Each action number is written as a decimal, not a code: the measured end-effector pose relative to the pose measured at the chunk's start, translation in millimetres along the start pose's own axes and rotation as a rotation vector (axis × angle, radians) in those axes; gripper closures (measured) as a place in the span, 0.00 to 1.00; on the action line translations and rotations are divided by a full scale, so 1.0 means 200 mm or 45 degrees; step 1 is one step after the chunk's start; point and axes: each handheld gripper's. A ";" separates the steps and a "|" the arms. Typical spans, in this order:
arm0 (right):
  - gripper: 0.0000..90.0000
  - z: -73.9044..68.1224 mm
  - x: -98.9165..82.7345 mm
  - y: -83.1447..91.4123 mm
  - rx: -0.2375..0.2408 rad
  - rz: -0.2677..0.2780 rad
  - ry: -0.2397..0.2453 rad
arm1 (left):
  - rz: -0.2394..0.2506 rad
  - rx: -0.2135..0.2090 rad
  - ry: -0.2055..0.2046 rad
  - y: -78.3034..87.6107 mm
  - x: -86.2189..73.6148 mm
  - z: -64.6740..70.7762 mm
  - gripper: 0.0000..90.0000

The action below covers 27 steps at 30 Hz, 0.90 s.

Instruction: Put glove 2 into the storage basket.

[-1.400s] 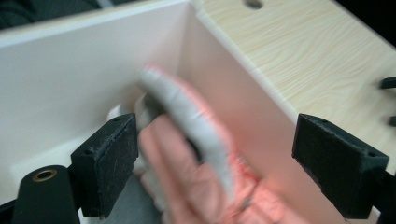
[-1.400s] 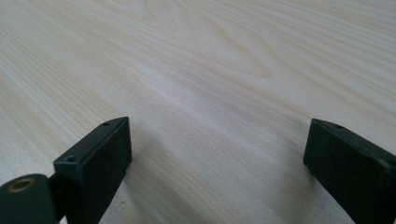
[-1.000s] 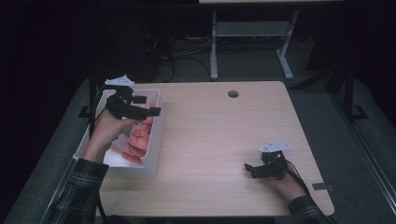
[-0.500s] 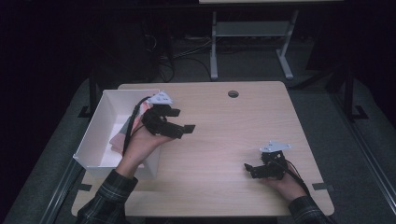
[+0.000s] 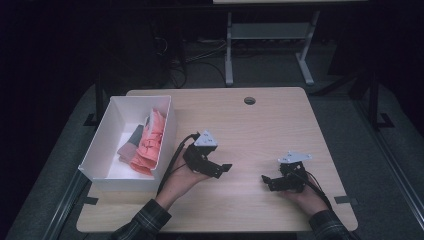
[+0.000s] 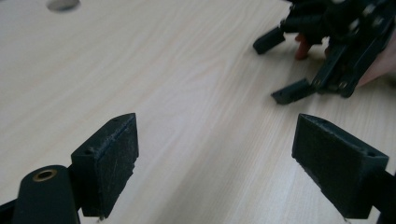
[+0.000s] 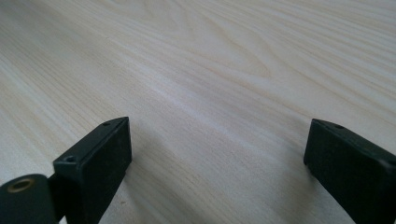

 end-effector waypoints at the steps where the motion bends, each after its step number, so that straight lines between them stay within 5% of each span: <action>1: 0.08 0.00 0.00 0.00 0.000 0.000 0.000 | -0.001 0.000 -0.003 -0.01 -0.02 0.00 0.16; 10: 0.08 0.00 0.00 0.00 0.000 -0.001 0.001 | -0.027 -0.027 -0.003 -0.15 -0.15 -0.01 0.16; 17: 0.08 0.00 0.00 0.00 0.000 0.000 0.001 | -0.121 -0.009 -0.062 -0.25 -0.22 0.00 0.15; 27: 0.08 0.00 0.00 0.00 -0.002 0.001 0.004 | -0.103 0.014 -0.114 -0.27 -0.25 0.01 0.14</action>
Point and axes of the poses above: each handheld gripper's, and its own axes: y roughly backward along the jaws, x roughly out of its top, z roughly to its right, and after that the axes turned 1 degree about z, right-handed
